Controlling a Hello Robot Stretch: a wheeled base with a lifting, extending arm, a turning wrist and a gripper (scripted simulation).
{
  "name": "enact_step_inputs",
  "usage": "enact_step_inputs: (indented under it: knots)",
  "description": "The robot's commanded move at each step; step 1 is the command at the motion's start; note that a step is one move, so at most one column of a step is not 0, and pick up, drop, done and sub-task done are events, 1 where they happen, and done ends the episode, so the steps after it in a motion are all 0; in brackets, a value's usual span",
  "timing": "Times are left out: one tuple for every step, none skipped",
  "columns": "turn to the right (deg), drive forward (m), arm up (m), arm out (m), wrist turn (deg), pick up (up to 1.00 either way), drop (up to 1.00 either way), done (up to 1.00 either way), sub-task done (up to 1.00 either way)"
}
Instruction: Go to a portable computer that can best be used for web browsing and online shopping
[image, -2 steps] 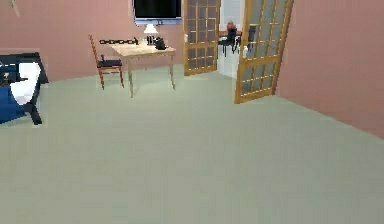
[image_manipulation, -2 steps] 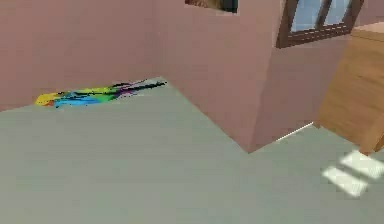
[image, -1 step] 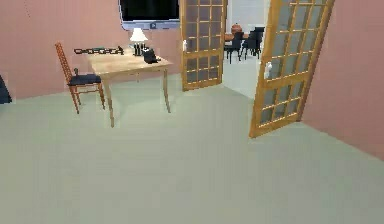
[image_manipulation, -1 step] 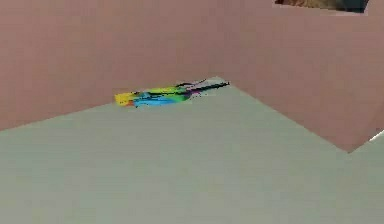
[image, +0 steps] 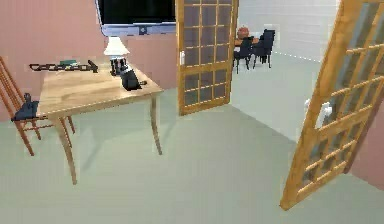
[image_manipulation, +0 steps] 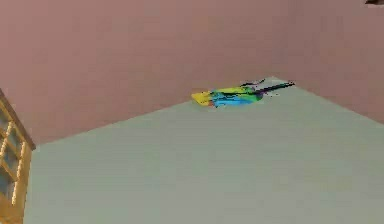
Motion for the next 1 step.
enact_step_inputs:
  knots:
    - [0.0,1.0,0.0,0.0,0.0,0.0,0.0,0.0,0.0]
